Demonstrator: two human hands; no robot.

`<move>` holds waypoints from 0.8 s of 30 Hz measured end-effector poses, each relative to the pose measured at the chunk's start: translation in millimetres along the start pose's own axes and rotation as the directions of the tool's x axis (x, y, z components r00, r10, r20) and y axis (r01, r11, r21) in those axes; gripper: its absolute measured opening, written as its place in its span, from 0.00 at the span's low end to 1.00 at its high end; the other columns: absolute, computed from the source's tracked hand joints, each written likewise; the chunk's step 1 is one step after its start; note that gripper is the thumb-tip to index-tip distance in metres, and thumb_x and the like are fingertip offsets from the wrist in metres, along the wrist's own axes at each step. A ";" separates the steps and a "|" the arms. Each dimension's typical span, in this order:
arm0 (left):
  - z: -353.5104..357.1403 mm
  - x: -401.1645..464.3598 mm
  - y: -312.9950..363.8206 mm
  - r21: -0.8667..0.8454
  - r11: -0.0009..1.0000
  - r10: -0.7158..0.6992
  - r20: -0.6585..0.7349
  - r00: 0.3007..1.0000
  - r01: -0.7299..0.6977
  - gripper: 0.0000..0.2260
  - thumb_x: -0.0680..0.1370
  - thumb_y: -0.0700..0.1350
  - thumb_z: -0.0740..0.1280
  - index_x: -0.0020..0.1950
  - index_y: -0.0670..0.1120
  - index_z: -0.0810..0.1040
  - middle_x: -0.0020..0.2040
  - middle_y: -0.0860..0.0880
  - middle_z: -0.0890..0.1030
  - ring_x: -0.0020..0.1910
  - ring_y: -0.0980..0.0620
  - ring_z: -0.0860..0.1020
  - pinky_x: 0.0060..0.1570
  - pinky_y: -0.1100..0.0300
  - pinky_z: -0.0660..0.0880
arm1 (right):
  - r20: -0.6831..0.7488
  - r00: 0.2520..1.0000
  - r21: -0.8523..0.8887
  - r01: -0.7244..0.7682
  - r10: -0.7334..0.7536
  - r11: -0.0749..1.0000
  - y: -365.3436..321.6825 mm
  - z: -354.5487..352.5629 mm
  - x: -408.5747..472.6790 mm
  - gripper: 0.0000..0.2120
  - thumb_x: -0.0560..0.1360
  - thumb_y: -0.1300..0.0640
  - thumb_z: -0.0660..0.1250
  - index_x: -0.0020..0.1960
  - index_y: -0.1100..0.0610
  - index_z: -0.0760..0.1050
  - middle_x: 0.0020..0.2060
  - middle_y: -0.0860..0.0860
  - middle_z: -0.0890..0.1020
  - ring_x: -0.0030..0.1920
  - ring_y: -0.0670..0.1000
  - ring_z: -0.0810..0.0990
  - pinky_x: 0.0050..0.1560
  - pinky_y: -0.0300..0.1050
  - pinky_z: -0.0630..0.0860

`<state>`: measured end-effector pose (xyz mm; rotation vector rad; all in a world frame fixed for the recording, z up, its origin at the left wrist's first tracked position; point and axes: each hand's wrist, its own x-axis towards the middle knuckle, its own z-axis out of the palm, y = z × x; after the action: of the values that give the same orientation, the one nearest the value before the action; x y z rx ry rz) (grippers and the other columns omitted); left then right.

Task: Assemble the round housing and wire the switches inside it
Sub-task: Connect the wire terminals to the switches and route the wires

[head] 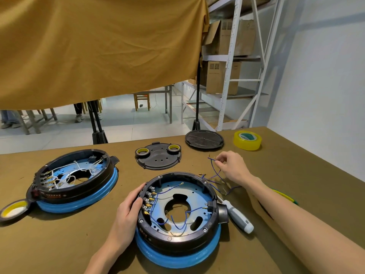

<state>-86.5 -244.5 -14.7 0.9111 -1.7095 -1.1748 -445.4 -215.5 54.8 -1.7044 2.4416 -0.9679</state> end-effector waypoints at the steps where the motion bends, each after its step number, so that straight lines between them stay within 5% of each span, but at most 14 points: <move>1: -0.1 0.0 0.1 -0.004 1.000 0.000 0.000 1.000 0.000 0.23 0.79 0.57 0.57 0.74 0.56 0.72 0.68 0.60 0.78 0.66 0.63 0.76 0.62 0.64 0.72 | 0.016 1.000 -0.019 -0.002 0.002 1.000 -0.3 -1.6 1.5 0.04 0.79 0.54 0.71 0.50 0.53 0.84 0.47 0.50 0.82 0.50 0.52 0.79 0.56 0.52 0.76; 8: -6.9 -1.9 -1.0 0.007 1.000 0.018 0.004 1.000 -0.019 0.23 0.79 0.57 0.58 0.74 0.56 0.72 0.68 0.61 0.78 0.67 0.62 0.76 0.64 0.60 0.72 | 0.109 0.992 -0.076 -0.053 0.061 0.996 5.2 -3.0 -6.4 0.09 0.81 0.55 0.68 0.57 0.55 0.84 0.51 0.52 0.85 0.52 0.52 0.81 0.59 0.51 0.78; 11: -14.5 -2.0 -0.8 0.003 1.000 0.029 -0.014 0.999 -0.029 0.22 0.79 0.55 0.58 0.73 0.54 0.73 0.67 0.61 0.79 0.66 0.63 0.77 0.63 0.60 0.72 | 0.131 0.989 -0.101 -0.055 0.068 0.993 8.3 -1.9 -20.0 0.09 0.82 0.57 0.65 0.57 0.57 0.82 0.51 0.53 0.84 0.49 0.51 0.80 0.51 0.45 0.76; 15: -21.7 -0.9 -0.1 -0.015 0.999 0.028 -0.033 0.999 -0.029 0.22 0.79 0.53 0.58 0.72 0.52 0.76 0.63 0.61 0.82 0.63 0.62 0.79 0.58 0.62 0.75 | 0.332 0.943 -0.116 0.006 0.033 0.993 8.7 -2.1 -42.1 0.07 0.81 0.52 0.68 0.56 0.54 0.80 0.46 0.48 0.82 0.45 0.46 0.79 0.41 0.38 0.73; 19: -20.9 -2.6 1.9 -0.029 0.999 0.019 -0.041 0.999 -0.020 0.22 0.78 0.52 0.57 0.71 0.51 0.76 0.61 0.61 0.83 0.61 0.63 0.80 0.53 0.71 0.76 | 0.396 0.918 -0.161 0.040 0.027 0.986 5.5 4.0 -49.2 0.07 0.80 0.52 0.70 0.55 0.53 0.81 0.47 0.46 0.81 0.47 0.47 0.80 0.46 0.42 0.77; 24: -20.3 -8.5 6.3 -0.029 1.000 0.004 -0.053 0.999 -0.006 0.22 0.78 0.53 0.57 0.71 0.53 0.75 0.61 0.63 0.82 0.63 0.64 0.78 0.58 0.66 0.74 | 0.358 0.933 -0.121 0.002 0.042 0.993 3.3 0.5 -44.8 0.05 0.82 0.56 0.66 0.53 0.54 0.80 0.48 0.50 0.83 0.48 0.50 0.81 0.52 0.49 0.80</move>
<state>-65.2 -241.8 -6.7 0.9116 -1.6477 -1.1599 -429.8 -176.8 38.0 -1.7057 2.3050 -0.4585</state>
